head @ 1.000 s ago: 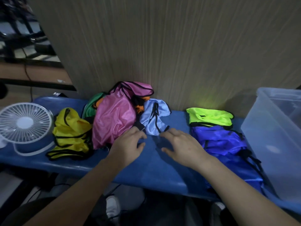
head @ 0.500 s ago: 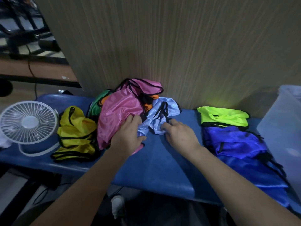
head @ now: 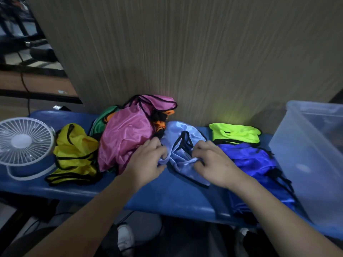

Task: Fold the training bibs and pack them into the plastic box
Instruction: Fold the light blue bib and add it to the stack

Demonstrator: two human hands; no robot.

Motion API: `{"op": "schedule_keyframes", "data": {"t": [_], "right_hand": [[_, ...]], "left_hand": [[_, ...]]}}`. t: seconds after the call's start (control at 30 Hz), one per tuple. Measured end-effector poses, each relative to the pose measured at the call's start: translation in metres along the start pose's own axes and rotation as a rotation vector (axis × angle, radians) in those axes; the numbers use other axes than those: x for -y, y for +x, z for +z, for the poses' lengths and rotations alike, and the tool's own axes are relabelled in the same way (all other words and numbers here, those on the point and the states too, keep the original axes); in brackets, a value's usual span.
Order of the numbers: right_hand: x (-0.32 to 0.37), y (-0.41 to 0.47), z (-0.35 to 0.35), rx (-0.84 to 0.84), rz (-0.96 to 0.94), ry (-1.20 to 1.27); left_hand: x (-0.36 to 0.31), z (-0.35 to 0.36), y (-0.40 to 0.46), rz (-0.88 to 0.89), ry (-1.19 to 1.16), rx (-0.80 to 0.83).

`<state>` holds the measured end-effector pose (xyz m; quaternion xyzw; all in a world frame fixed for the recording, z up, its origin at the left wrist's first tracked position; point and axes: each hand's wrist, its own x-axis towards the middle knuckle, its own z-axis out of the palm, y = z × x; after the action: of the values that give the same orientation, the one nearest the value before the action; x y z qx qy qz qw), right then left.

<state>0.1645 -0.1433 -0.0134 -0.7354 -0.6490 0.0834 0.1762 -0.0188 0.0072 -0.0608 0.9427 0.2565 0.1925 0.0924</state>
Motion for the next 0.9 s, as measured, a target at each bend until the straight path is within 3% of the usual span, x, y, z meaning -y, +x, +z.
{"op": "schedule_keyframes", "data": {"t": [0.27, 0.37, 0.6, 0.7, 0.77, 0.9], "right_hand": [[-0.002, -0.042, -0.033, 0.212, 0.116, 0.343], [-0.005, -0.052, -0.041, 0.28, 0.179, 0.528], [-0.009, -0.05, -0.031, 0.202, 0.282, 1.046], [-0.003, -0.042, -0.023, 0.118, 0.213, 1.21], [0.0, -0.036, -0.018, 0.081, 0.176, 1.232], [0.006, -0.026, -0.01, 0.019, 0.171, 1.359]], "left_hand": [[-0.021, 0.008, -0.007, 0.074, -0.074, 0.212], [-0.016, 0.011, -0.002, 0.048, -0.17, 0.195], [0.013, 0.001, 0.017, -0.097, -0.126, 0.289], [-0.009, -0.005, 0.007, 0.039, -0.046, 0.2], [-0.033, -0.009, -0.004, 0.133, -0.117, 0.13], [-0.075, -0.012, -0.02, 0.063, -0.387, -0.055]]}}
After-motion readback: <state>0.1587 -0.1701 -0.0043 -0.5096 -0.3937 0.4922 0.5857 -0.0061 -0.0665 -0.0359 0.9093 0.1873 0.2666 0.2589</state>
